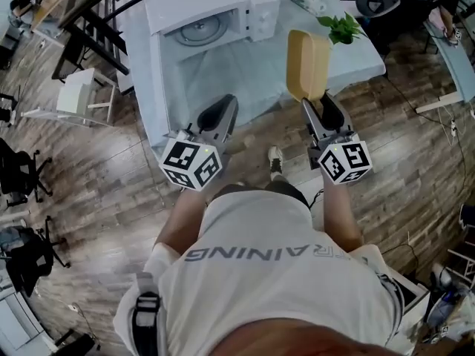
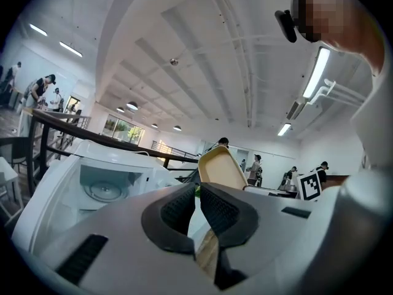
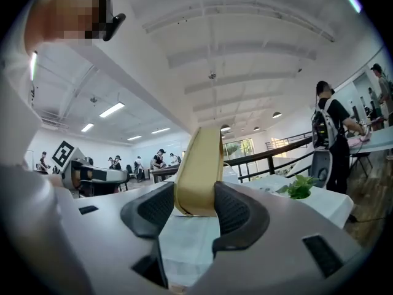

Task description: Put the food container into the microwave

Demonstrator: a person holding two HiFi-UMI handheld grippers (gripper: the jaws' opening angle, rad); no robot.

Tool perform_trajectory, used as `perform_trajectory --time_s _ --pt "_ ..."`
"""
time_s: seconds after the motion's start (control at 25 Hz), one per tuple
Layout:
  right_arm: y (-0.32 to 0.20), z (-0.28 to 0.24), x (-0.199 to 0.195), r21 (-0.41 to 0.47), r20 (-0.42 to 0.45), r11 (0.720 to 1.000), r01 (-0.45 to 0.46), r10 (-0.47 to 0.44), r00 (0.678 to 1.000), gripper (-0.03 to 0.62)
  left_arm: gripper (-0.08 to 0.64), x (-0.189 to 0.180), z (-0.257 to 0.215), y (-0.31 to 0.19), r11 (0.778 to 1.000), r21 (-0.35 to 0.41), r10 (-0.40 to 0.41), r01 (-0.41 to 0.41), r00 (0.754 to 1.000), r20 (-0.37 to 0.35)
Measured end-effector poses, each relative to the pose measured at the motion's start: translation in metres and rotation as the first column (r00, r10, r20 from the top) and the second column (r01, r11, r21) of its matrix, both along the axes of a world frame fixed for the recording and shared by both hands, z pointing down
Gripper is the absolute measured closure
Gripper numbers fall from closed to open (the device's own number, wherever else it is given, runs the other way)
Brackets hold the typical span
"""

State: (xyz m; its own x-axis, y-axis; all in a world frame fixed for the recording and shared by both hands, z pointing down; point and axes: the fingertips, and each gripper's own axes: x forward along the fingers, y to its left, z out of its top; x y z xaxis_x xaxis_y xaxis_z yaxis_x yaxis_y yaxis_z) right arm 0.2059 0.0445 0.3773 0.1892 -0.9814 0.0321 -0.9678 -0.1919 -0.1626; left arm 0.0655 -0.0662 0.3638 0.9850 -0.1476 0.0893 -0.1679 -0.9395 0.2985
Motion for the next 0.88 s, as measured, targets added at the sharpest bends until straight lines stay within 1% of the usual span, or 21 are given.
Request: perform_trajectory --time_s 0.2,0.36,0.48,0.6,0.76,0.88 --pt "-0.052 -0.005 0.03 0.011 0.0 0.991 0.132 -0.132 0.991 0.373 0.509 0.016 -0.004 -0.031 0.992 0.004 -0.128 0.128 0.992 0.009" --pt "-0.088 -0.006 0.059 0.015 -0.002 0.973 0.232 -0.232 0.973 0.374 0.509 0.039 -0.007 -0.055 0.974 0.013 -0.225 0.225 0.974 0.012" --pt "-0.113 -0.001 0.084 0.022 0.012 0.953 0.301 -0.301 0.954 0.373 0.509 0.057 -0.006 -0.065 0.956 0.02 -0.293 0.293 0.956 0.022" --pt "-0.133 0.005 0.102 0.032 0.034 0.93 0.365 -0.366 0.93 0.374 0.509 0.07 -0.001 -0.071 0.935 0.025 -0.354 0.353 0.934 0.043" --pt "-0.154 0.013 0.104 0.033 0.055 0.888 0.459 -0.46 0.886 0.373 0.509 0.073 0.001 -0.078 0.899 0.024 -0.439 0.438 0.897 0.053" --pt "-0.167 0.021 0.103 0.032 0.075 0.857 0.514 -0.515 0.854 0.374 0.509 0.074 0.005 -0.08 0.875 0.025 -0.484 0.483 0.873 0.063"
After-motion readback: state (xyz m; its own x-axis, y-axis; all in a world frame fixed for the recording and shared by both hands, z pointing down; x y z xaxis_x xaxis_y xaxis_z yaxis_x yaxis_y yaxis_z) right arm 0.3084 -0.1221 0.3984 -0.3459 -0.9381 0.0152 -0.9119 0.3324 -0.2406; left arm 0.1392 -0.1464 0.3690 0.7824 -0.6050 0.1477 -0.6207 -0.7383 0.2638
